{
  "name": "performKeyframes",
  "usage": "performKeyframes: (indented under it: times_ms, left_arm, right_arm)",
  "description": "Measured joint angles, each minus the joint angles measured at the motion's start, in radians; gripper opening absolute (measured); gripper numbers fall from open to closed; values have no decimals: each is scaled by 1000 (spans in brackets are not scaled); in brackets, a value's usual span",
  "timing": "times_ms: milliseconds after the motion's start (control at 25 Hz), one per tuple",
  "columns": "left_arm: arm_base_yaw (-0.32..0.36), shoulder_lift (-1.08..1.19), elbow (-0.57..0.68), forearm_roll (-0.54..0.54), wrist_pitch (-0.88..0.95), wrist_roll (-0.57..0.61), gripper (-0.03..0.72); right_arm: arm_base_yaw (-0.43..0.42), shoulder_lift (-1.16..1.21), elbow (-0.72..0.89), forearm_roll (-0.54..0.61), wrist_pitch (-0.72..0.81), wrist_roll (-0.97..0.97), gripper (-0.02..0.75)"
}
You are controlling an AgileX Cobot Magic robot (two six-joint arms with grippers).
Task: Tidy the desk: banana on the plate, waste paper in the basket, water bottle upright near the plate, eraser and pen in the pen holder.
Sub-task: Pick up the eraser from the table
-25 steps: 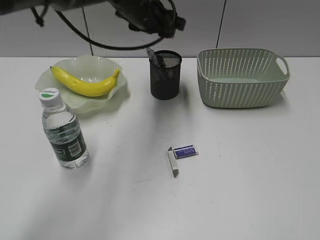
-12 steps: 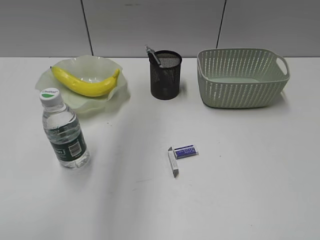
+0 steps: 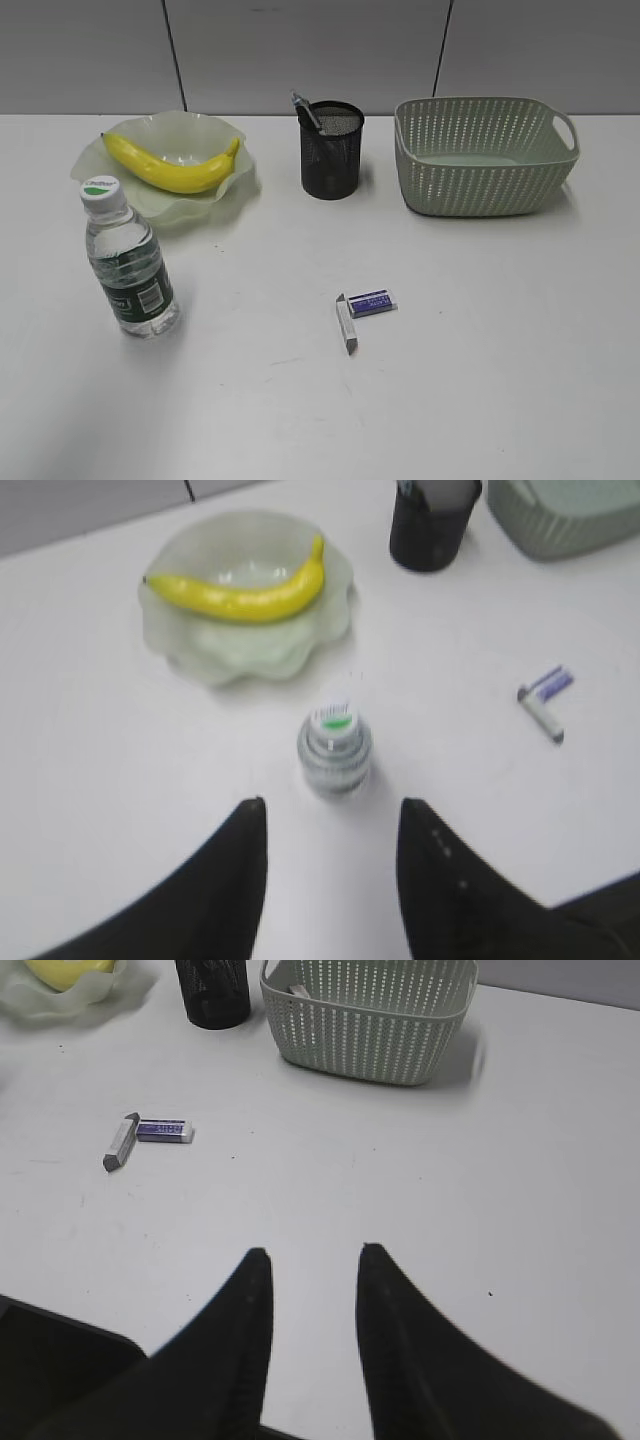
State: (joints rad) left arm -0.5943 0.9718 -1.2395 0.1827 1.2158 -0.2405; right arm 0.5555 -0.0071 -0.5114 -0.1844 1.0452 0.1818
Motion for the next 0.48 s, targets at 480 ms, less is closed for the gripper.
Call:
performKeyframes:
  times_ms: [480]
  left_arm:
    - [0,-815,672,-50,-162,1,319]
  right_arm:
    - [0,265,-9,60,-65,-223,244]
